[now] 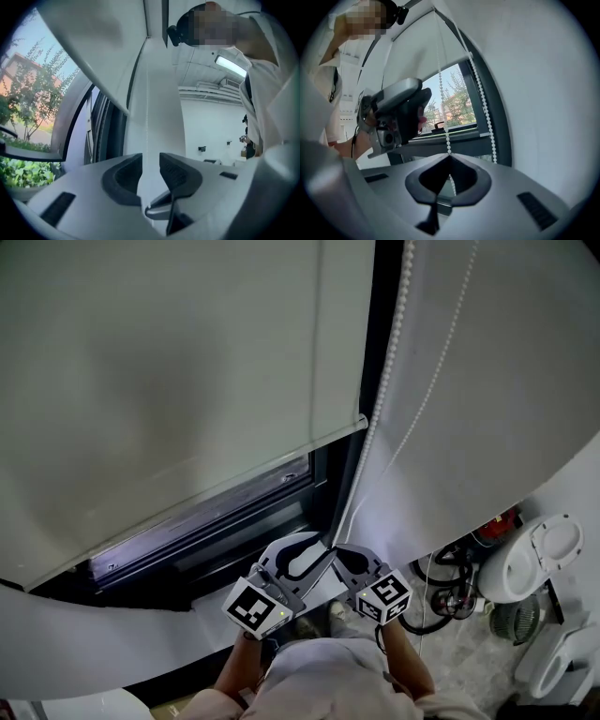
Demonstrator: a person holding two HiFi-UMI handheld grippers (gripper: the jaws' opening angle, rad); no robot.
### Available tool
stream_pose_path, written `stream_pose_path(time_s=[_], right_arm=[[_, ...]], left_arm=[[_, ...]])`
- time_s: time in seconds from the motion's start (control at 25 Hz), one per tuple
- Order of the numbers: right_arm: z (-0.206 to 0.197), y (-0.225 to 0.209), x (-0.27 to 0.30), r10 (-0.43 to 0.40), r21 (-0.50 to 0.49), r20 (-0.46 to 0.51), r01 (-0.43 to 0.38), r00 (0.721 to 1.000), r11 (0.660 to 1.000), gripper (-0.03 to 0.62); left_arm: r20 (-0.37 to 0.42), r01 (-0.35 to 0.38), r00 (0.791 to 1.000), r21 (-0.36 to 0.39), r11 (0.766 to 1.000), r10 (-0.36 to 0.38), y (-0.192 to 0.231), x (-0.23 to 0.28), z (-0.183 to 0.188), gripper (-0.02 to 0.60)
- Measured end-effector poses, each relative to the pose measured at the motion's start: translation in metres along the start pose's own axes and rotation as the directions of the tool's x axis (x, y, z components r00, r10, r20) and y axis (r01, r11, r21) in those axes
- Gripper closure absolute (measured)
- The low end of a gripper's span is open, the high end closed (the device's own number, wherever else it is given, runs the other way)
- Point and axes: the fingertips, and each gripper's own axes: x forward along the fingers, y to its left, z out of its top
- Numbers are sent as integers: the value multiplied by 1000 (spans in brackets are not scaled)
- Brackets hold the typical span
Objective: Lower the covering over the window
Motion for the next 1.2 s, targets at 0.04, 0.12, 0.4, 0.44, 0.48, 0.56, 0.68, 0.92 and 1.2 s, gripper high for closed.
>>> stream_pose_path(time_s=[0.04, 0.12, 0.4, 0.44, 0.48, 0.56, 0.68, 0.92, 1.2], right_arm=[[0, 1, 0, 2, 0, -1, -2, 1000, 1000, 599], [0, 4, 1, 7, -2, -2, -7, 1000, 1000, 599], [-1, 12, 2, 19, -8, -6, -19, 1000, 1000, 599], [-1, 13, 3, 22, -10, -6, -22, 1000, 1000, 599], [0, 15, 3, 24, -13, -6, -24, 1000, 1000, 599], [0, 17, 4, 26, -17, -7, -27, 1000, 999, 599], [0, 18, 5, 28, -20, -9, -28, 1000, 999, 599], [-1, 17, 6, 26, -24, -16, -26, 1000, 999, 599], [-11, 18, 9, 19, -54, -70, -22, 997, 998, 599]], left_arm=[[5, 3, 1000, 19, 1000, -4, 0, 4, 7, 462], [10, 8, 1000, 59, 998, -8, 2, 11, 19, 462], [47, -9, 999, 125, 992, 3, 12, 31, 56, 468], [54, -8, 999, 130, 992, 1, 13, 33, 61, 472], [59, -6, 998, 134, 991, -2, 13, 35, 64, 481], [63, 1, 998, 140, 990, -10, 12, 37, 67, 514], [68, 13, 997, 130, 991, -22, 9, 38, 69, 558], [101, 15, 995, 71, 997, -22, 7, 32, 69, 560], [69, 15, 997, 92, 996, -21, 6, 28, 58, 561]])
